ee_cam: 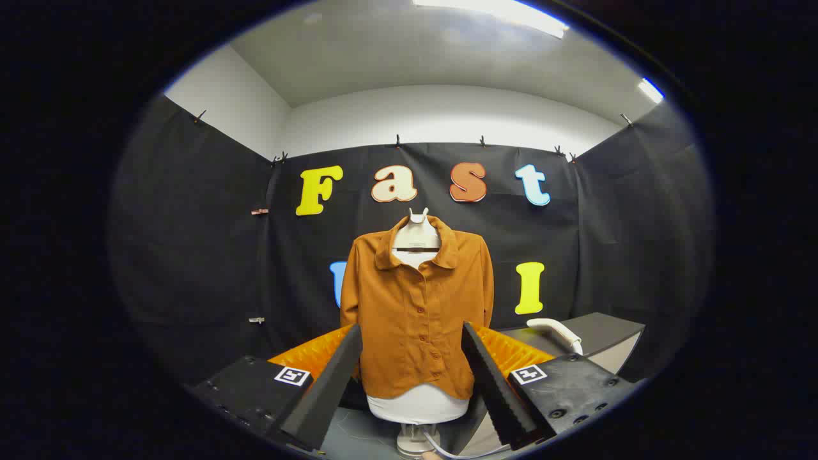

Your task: Iron the clothes twice with a garment steamer, once on the left side and once on the right side.

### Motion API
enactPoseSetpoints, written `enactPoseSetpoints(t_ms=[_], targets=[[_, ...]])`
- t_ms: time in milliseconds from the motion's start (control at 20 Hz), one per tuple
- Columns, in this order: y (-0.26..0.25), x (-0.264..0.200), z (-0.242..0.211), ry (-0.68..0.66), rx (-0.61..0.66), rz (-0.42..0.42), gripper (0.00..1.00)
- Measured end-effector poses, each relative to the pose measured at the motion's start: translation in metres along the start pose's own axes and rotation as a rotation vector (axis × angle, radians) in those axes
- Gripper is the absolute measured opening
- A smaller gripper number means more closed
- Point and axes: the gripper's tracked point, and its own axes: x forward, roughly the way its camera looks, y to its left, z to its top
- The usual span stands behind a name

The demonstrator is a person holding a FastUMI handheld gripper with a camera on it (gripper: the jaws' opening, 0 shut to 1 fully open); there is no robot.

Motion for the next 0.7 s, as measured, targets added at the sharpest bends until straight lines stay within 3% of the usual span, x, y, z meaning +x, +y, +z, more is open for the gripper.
enactPoseSetpoints(t_ms=[700], targets=[[0.001, 0.008, -0.005, 0.04, -0.027, -0.028, 0.98]])
